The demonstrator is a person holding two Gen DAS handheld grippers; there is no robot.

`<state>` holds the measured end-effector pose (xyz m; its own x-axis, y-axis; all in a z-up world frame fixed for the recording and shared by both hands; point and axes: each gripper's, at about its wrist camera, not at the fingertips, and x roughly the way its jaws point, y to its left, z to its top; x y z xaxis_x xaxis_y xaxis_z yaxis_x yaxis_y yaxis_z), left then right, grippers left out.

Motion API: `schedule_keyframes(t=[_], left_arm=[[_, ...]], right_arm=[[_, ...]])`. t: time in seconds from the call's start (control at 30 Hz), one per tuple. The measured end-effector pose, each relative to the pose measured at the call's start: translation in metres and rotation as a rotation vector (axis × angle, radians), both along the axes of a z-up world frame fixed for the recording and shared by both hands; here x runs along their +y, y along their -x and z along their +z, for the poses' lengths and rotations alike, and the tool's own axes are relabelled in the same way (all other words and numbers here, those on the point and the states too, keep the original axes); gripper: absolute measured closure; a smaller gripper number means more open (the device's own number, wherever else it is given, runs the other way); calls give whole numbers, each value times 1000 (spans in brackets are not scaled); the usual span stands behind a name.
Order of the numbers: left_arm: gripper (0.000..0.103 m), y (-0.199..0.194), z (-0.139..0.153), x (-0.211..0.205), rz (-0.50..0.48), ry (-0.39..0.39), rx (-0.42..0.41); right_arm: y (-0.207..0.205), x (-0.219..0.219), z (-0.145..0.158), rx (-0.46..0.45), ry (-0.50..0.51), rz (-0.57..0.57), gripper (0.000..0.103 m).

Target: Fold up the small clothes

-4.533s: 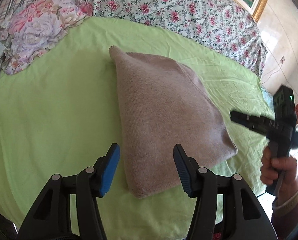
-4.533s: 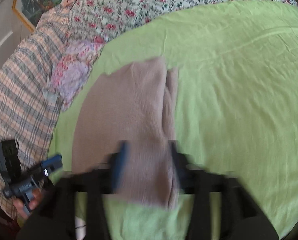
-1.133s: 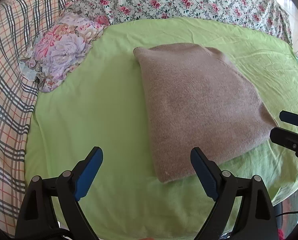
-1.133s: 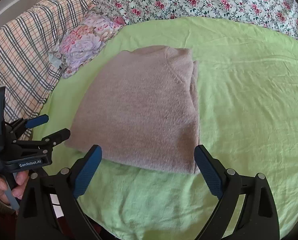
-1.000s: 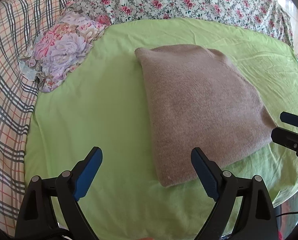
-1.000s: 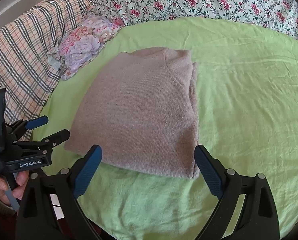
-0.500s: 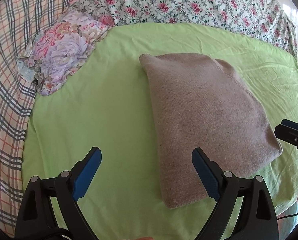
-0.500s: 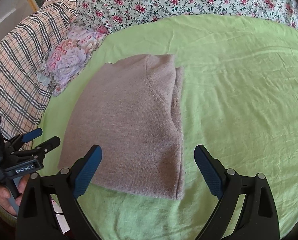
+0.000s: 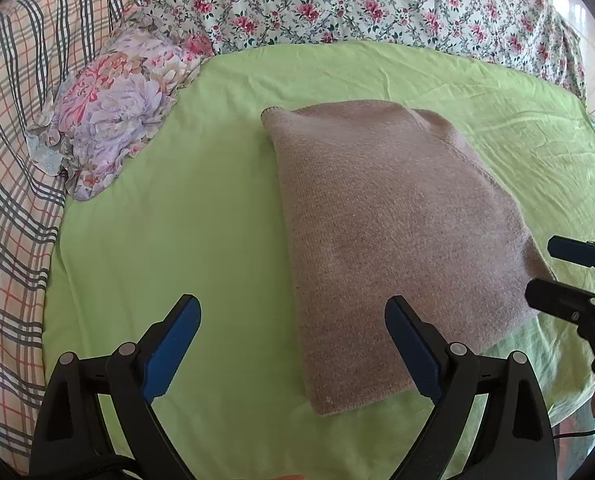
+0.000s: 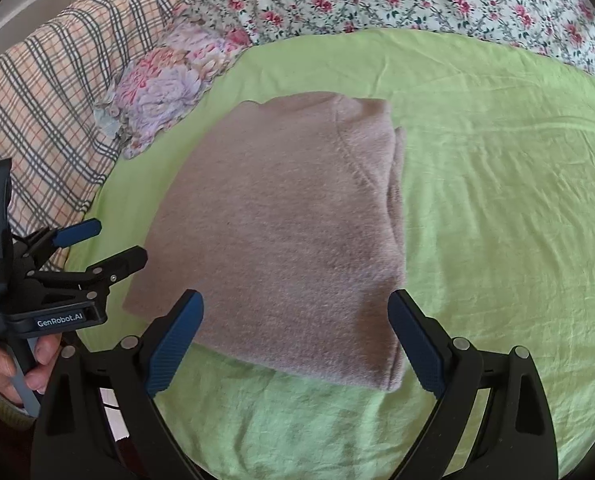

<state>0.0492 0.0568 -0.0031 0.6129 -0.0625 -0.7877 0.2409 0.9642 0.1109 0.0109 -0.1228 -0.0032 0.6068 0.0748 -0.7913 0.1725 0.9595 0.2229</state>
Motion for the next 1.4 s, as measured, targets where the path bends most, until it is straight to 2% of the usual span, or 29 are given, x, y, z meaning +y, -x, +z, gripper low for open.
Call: schedule_keyframes(t=[1.4], left_arm=[[9, 17, 10, -4, -38, 3, -26]], right_arm=[[7, 23, 13, -22, 20, 1, 9]])
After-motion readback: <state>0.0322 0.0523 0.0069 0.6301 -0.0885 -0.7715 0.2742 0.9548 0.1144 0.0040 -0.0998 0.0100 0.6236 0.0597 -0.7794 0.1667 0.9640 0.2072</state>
